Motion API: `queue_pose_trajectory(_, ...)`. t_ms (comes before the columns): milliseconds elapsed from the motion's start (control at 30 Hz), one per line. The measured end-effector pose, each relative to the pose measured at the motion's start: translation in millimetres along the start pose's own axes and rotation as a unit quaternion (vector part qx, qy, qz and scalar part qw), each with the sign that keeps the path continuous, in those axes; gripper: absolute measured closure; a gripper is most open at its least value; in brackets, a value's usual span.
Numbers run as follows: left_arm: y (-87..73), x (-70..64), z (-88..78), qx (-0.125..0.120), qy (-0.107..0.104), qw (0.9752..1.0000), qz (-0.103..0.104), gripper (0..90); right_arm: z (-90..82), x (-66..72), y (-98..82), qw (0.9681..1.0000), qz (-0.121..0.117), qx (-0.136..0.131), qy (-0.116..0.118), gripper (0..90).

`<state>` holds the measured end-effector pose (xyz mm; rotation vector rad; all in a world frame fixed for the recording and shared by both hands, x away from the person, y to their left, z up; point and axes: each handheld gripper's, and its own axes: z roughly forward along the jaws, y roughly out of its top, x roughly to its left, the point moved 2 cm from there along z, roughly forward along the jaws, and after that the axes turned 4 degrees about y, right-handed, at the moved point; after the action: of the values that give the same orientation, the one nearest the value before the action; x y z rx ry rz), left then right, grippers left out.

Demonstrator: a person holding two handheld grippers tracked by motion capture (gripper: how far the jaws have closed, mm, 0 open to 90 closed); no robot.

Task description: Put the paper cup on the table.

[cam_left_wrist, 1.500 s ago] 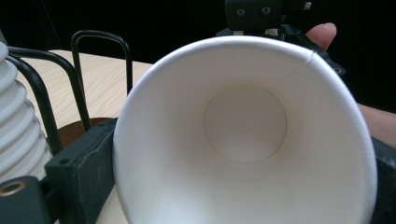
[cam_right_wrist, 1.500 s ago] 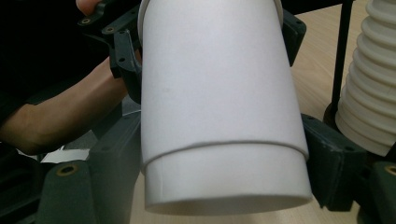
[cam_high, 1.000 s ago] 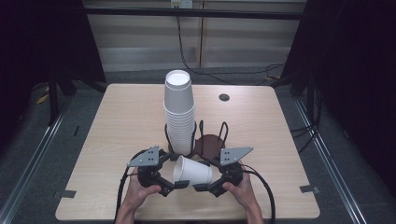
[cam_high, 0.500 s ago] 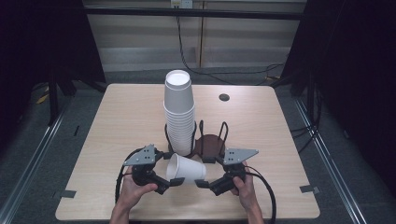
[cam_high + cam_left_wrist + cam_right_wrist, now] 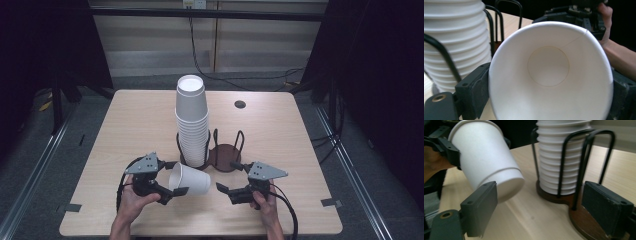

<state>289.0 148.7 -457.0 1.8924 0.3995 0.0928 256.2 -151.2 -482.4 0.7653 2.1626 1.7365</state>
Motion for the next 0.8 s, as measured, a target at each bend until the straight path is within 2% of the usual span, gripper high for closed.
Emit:
queue_pose_trajectory(200, 2.5, 4.1, -7.4, 0.017, 0.009, 0.9998, 0.001, 10.0, -7.5, -3.3, -10.2, 0.9993, 0.005, -0.020, -0.032, 13.2)
queue_pose_trajectory(367, 2.6, 10.0, -15.7, 0.026, 0.028, 0.9992, -0.005, 10.0, -12.8, -6.8, -18.1, 0.9958, 0.012, -0.056, -0.072, 13.2)
queue_pose_trajectory(500, 0.3, 14.3, -19.9, 0.041, 0.043, 0.9982, -0.011, 10.0, -15.3, -8.9, -23.6, 0.9936, 0.015, -0.070, -0.088, 13.2)
queue_pose_trajectory(700, -2.6, 21.4, -23.7, 0.050, 0.055, 0.9970, -0.024, 9.9, -15.4, -9.2, -29.1, 0.9889, -0.002, -0.088, -0.120, 15.7)
queue_pose_trajectory(800, -5.1, 24.7, -24.0, 0.063, 0.070, 0.9952, -0.028, 9.9, -12.8, -7.0, -30.6, 0.9872, -0.014, -0.092, -0.129, 15.9)
